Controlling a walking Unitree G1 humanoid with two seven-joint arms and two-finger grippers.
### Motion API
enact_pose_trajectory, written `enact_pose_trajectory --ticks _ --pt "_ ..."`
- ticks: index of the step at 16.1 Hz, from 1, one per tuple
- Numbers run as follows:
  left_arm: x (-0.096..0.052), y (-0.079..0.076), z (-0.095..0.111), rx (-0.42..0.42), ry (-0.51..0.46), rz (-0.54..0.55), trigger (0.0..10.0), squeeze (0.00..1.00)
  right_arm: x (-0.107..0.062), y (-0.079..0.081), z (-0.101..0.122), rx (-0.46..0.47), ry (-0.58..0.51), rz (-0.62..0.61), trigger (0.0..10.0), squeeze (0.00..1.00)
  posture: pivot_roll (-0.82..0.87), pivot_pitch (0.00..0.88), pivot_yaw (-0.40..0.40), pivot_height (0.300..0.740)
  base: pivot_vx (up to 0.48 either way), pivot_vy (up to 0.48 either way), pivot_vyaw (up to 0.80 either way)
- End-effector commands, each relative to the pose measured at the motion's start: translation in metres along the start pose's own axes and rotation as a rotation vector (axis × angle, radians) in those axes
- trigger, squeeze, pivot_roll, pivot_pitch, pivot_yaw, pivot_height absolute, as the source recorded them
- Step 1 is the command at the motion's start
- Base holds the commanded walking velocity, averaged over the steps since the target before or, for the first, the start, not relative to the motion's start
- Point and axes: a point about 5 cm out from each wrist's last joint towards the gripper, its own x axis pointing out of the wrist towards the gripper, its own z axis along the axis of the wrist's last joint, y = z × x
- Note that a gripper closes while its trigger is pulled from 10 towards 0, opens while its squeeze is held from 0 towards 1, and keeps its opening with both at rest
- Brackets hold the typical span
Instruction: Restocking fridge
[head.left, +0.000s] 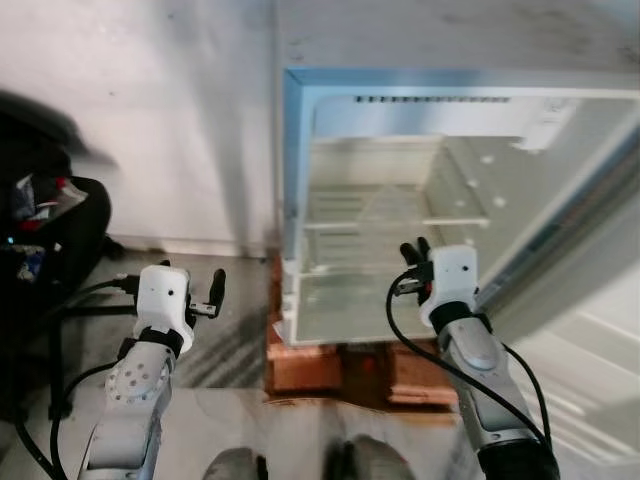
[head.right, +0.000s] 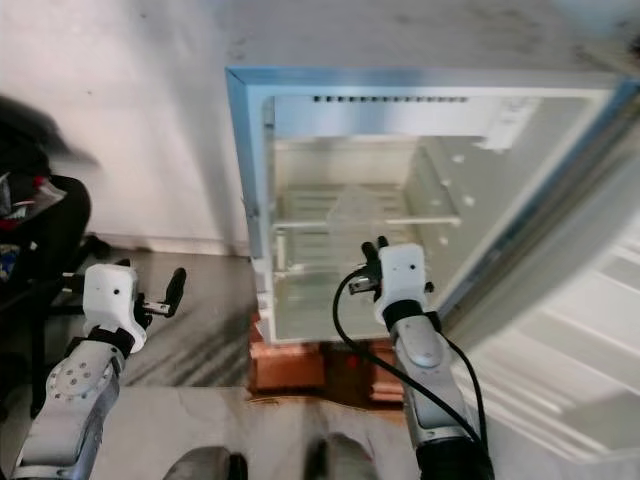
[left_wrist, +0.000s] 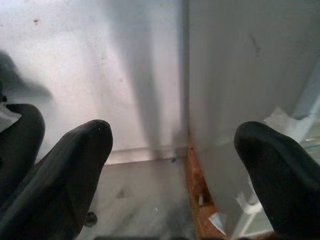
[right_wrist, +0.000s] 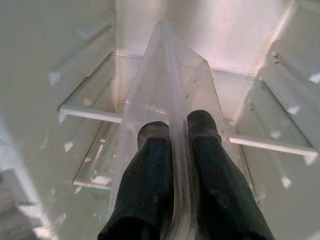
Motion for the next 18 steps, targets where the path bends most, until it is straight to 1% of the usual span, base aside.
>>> enact_pose_trajectory --ticks 1,3,5,7,9,10,13,15,18 --pt "-0.004 -0.003 -0.004 0.026 0.02 -0.023 10.0 0.0 -0.001 -0.007 -0.001 -0.002 0.005 -0.027 10.0 0.0 0.11 0.137 -0.071 0.74 0.0 0.0 0.0" --pt "-0.005 0.006 -0.005 0.039 0.024 -0.005 10.0 0.0 0.001 -0.009 0.0 -0.004 0.002 -0.03 10.0 0.0 0.12 0.137 -0.072 0.74 0.0 0.0 0.0" --pt "-0.003 0.01 -0.002 0.047 0.015 0.012 10.0 0.0 0.002 -0.009 0.0 -0.005 0.002 -0.035 10.0 0.0 0.12 0.136 -0.072 0.74 0.0 0.0 0.0" --pt "0.0 0.004 0.004 0.05 -0.014 -0.007 10.0 0.0 0.003 -0.008 0.0 -0.006 0.0 -0.035 10.0 0.0 0.12 0.136 -0.072 0.74 0.152 0.0 0.0" --pt "0.001 -0.001 0.003 0.056 -0.012 -0.012 10.0 0.0 0.003 -0.008 0.0 -0.008 0.0 -0.034 10.0 0.0 0.11 0.133 -0.072 0.74 0.298 -0.122 0.0" --pt "0.0 -0.001 0.003 0.054 -0.01 -0.012 10.0 0.0 0.003 -0.009 -0.001 -0.008 0.002 -0.036 10.0 0.0 0.11 0.133 -0.072 0.74 0.27 -0.259 0.0" --pt "-0.001 -0.001 0.003 0.033 -0.022 -0.007 10.0 0.0 0.002 -0.009 -0.002 -0.008 0.007 -0.035 10.0 0.0 0.11 0.135 -0.072 0.74 0.0 0.0 0.0" --pt "-0.002 0.0 0.002 0.034 -0.017 0.001 10.0 0.0 0.002 -0.008 -0.003 -0.009 0.01 -0.031 10.0 0.0 0.11 0.136 -0.073 0.74 0.0 0.0 0.0" --pt "-0.008 -0.002 -0.001 0.027 -0.005 0.012 10.0 0.0 0.003 -0.008 -0.004 -0.009 0.014 -0.023 10.0 0.0 0.12 0.142 -0.081 0.74 0.0 0.0 0.0"
